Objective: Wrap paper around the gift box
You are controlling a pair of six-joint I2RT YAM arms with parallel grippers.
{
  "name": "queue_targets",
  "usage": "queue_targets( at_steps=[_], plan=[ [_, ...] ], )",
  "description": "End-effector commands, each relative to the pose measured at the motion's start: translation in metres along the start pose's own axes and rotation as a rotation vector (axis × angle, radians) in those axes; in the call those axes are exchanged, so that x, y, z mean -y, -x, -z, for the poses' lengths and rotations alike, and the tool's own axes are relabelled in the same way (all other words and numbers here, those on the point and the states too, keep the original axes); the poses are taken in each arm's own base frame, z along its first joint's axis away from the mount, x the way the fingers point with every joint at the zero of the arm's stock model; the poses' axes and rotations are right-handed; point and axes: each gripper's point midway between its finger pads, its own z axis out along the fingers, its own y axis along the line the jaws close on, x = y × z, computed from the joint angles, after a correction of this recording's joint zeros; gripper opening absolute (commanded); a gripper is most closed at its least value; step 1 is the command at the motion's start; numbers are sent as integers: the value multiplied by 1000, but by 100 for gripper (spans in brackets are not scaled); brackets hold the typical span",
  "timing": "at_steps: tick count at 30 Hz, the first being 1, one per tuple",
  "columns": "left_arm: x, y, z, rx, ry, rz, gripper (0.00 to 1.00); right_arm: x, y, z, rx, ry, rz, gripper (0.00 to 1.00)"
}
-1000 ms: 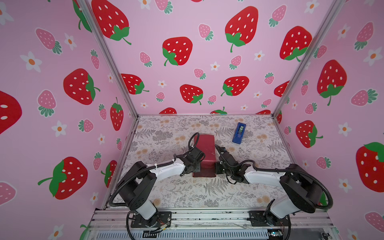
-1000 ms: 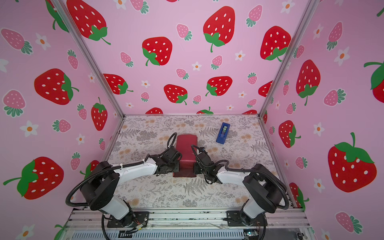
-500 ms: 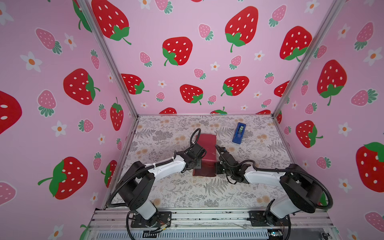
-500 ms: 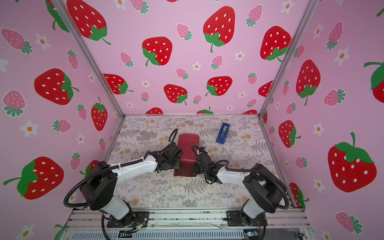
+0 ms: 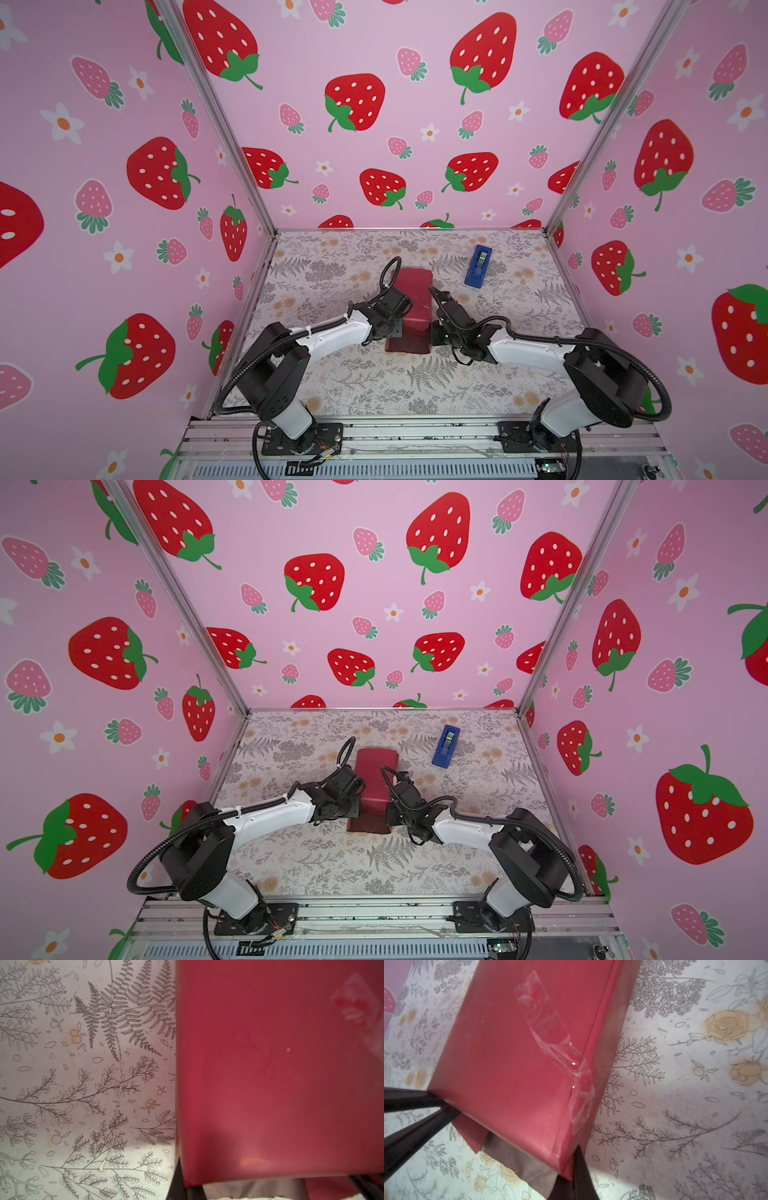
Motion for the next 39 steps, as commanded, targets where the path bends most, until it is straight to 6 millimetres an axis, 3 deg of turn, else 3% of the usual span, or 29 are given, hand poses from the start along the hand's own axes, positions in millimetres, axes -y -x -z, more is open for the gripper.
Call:
queue_targets(
  at_steps=[1, 4, 8, 16, 20, 23, 28, 37, 39],
  plan=[
    [-5, -2, 2, -5, 18, 10, 0, -2, 3, 0, 3, -6, -10, 0],
    [-5, -2, 3, -8, 22, 13, 0, 2, 0, 3, -7, -22, -26, 2],
    [-6, -2, 3, -9, 31, 12, 0, 8, -3, 14, -21, -49, -60, 17],
    [-7, -3, 1, -12, 37, 14, 0, -14, -9, 25, -37, 98, -88, 34],
    [-7, -4, 0, -17, 37, 15, 0, -18, -1, 21, -23, 89, -70, 48],
    [-6, -3, 0, -17, 34, 16, 0, -13, 4, 13, -24, 31, -70, 49],
    [-6, -4, 0, -21, 34, 13, 0, -5, 10, 2, -17, -44, -68, 37],
    [-6, -5, 1, -26, 33, 15, 0, -2, 12, -2, -11, -70, -54, 0],
    [-5, -5, 3, -25, 30, 18, 0, -1, 11, -3, -20, -79, -51, 0]
  ],
)
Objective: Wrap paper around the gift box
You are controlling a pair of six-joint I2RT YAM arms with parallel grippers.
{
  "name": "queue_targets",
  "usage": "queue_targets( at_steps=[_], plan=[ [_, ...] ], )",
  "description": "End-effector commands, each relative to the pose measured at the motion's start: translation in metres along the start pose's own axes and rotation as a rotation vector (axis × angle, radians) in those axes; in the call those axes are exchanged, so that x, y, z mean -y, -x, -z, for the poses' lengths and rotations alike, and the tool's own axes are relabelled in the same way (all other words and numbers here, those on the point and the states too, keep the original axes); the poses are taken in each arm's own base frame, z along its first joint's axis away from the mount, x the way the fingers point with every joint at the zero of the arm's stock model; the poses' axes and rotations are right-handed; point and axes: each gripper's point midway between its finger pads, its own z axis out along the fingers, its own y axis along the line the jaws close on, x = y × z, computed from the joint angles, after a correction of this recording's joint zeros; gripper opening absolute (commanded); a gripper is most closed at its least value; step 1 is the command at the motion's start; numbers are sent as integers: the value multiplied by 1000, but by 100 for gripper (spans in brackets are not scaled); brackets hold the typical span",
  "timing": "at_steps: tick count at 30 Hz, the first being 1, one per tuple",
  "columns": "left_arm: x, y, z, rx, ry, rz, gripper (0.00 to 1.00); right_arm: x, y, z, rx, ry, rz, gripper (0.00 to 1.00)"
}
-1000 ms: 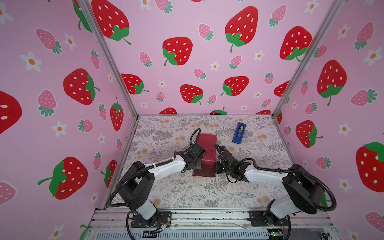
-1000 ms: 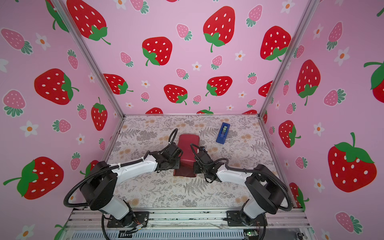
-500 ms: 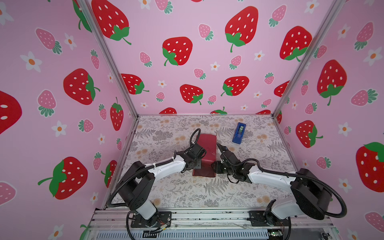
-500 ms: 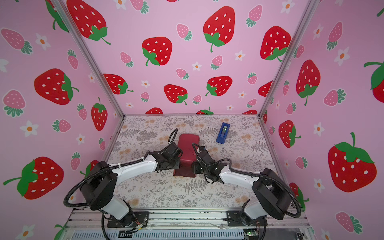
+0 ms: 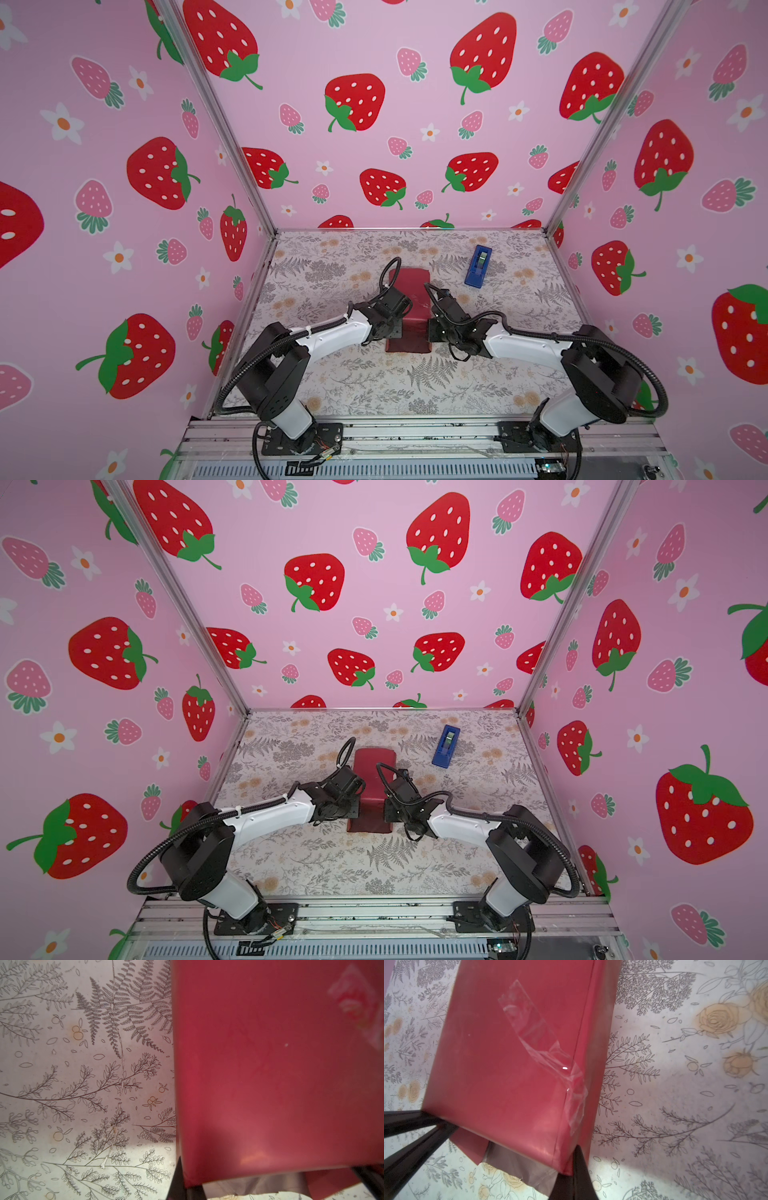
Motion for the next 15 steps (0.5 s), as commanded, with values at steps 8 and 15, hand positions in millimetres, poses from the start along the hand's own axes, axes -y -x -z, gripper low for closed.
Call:
queue_targets(
  at_steps=[8, 15],
  plan=[
    [-11, -13, 8, -37, 35, 25, 20, 1, 0, -1, -11, -24, 4, 3],
    [-19, -34, 2, -74, 30, 47, 21, -1, -27, -3, -87, 45, -49, 29]
  ],
)
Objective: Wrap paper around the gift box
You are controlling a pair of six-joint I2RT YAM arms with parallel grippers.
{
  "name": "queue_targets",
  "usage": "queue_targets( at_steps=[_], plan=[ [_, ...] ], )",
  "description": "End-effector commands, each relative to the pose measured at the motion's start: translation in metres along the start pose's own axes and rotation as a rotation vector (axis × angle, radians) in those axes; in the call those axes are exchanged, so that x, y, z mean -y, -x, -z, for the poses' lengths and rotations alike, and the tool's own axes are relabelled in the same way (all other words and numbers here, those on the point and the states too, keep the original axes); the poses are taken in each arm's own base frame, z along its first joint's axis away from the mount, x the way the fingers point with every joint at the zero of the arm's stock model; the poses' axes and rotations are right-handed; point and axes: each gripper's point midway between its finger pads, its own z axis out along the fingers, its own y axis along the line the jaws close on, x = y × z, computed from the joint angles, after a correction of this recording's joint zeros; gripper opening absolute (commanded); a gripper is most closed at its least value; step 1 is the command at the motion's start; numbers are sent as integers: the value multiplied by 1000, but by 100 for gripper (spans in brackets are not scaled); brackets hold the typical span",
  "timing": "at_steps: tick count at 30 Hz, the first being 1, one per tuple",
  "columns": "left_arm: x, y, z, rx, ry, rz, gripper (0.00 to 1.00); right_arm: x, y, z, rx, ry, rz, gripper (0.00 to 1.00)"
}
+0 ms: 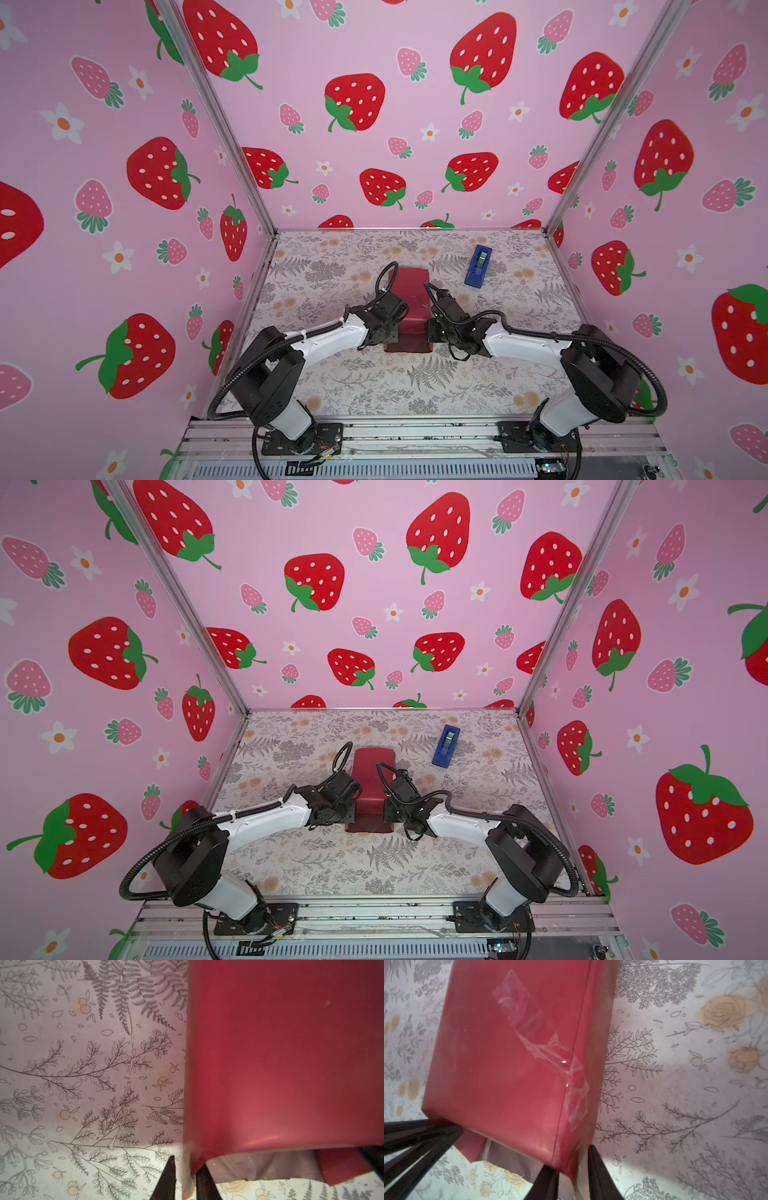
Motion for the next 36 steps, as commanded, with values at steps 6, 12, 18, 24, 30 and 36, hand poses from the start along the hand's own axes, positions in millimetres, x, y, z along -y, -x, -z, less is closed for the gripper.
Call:
queue_targets(
  at_steps=[6, 12, 18, 24, 30, 36],
  plan=[
    [-7, -26, -13, -62, -3, 40, 17, 12, -46, -9, -105, 37, -71, 23],
    [-1, -31, -18, -77, -39, 49, 0, 13, -49, -8, -110, 37, -69, 0],
    [1, -30, -10, -68, -54, 56, 0, 15, -48, -2, -104, 30, -67, 0],
    [0, -26, -4, -61, -46, 55, 13, 17, -42, 8, -92, 5, -59, 34],
    [0, -16, 7, -35, -53, 58, 21, 2, -28, 23, -53, 74, -42, 48],
    [0, -5, 11, -29, -60, 57, 24, -10, -17, 16, -52, 86, -23, 63]
  ],
)
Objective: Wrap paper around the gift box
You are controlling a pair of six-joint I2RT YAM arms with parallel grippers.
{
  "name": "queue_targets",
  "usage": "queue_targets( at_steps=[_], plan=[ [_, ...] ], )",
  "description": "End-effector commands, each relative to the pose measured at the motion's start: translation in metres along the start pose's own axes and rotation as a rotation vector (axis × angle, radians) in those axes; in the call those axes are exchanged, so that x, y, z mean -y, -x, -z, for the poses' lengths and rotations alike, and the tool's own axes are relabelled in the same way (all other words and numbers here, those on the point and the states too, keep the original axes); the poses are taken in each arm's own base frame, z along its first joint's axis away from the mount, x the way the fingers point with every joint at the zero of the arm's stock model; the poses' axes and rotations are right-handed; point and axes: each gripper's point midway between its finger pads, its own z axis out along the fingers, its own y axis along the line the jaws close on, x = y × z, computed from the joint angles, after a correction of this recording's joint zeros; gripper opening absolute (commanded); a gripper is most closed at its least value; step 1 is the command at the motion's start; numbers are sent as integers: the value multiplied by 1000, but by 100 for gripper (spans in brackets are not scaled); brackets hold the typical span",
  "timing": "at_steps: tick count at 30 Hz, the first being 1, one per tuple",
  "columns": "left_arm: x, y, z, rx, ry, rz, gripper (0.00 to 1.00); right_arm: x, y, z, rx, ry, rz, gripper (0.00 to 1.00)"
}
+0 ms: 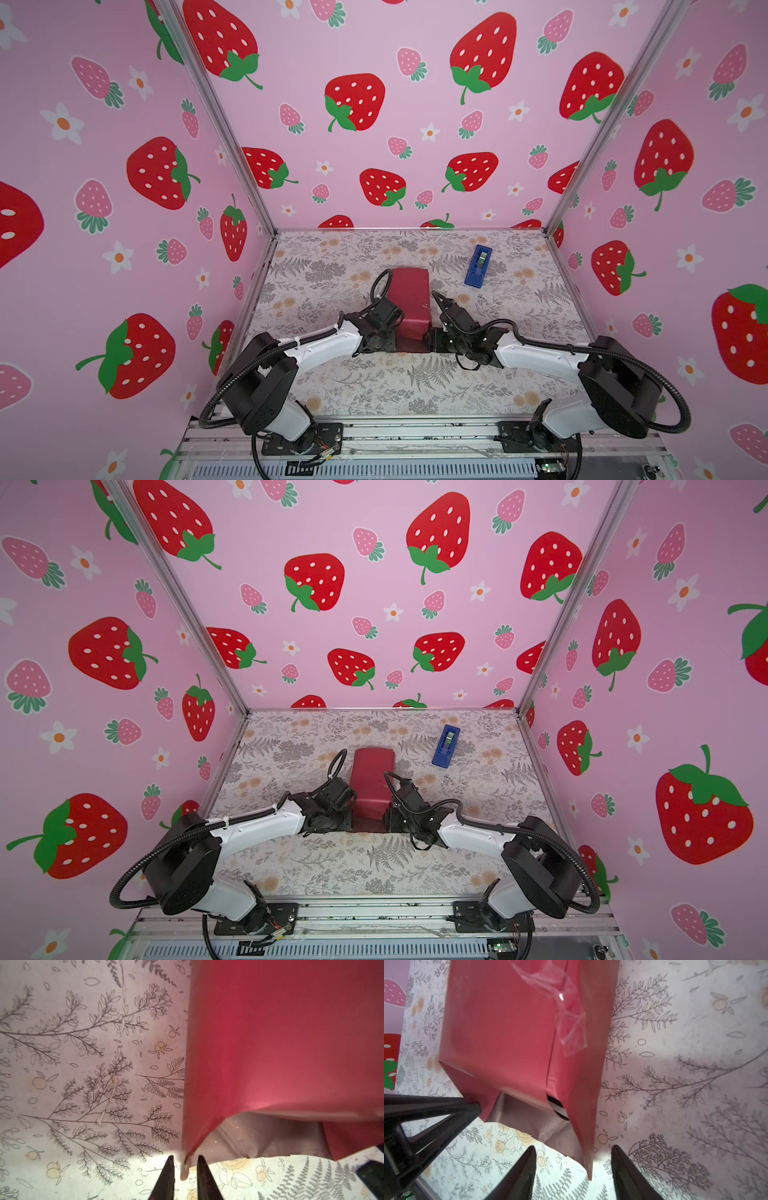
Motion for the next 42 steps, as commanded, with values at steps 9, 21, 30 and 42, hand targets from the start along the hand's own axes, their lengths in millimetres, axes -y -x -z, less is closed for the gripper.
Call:
queue_targets(
  at_steps=[9, 21, 30, 42],
  plan=[
    [3, 31, 41, 102, -46, 15, 25, 2, 29, -25, 45, -104, 5, 65],
    [-18, 34, 25, 25, -120, 113, 19, 10, 34, -31, 49, -122, -5, 59],
    [-5, 35, 2, -33, -170, 122, 14, 9, 34, -39, 29, -114, -3, 48],
    [14, 33, -5, -64, -273, 155, 12, 7, 30, -39, 16, -95, -1, 42]
  ],
)
